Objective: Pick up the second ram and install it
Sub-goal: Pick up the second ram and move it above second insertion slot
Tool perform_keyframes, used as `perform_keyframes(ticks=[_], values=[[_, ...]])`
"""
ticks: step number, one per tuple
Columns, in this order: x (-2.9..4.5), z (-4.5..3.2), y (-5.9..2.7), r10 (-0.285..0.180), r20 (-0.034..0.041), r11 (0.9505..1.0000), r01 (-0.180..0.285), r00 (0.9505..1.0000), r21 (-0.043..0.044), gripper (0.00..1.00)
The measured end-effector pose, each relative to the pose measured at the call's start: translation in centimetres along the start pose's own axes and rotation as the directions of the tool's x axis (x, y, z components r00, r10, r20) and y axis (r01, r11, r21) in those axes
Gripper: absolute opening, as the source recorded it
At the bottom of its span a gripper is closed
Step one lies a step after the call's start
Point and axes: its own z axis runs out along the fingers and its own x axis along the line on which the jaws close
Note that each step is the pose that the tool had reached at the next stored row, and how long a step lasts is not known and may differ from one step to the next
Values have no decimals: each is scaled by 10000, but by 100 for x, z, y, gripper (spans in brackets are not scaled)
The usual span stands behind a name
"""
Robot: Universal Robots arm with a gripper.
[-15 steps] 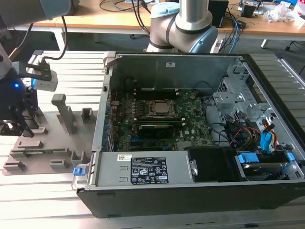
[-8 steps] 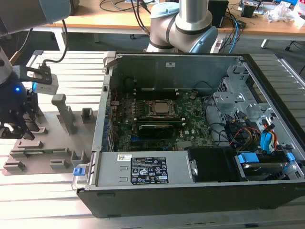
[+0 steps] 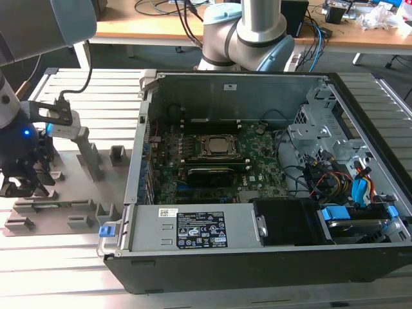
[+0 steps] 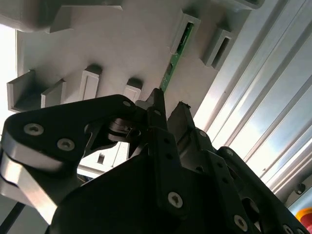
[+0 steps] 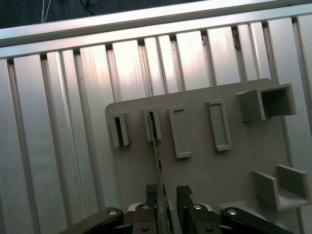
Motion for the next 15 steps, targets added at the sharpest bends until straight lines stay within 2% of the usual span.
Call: perform_keyframes(ticks=[15], values=[[3, 137, -5, 0, 0, 10000, 0, 10000, 0, 30]])
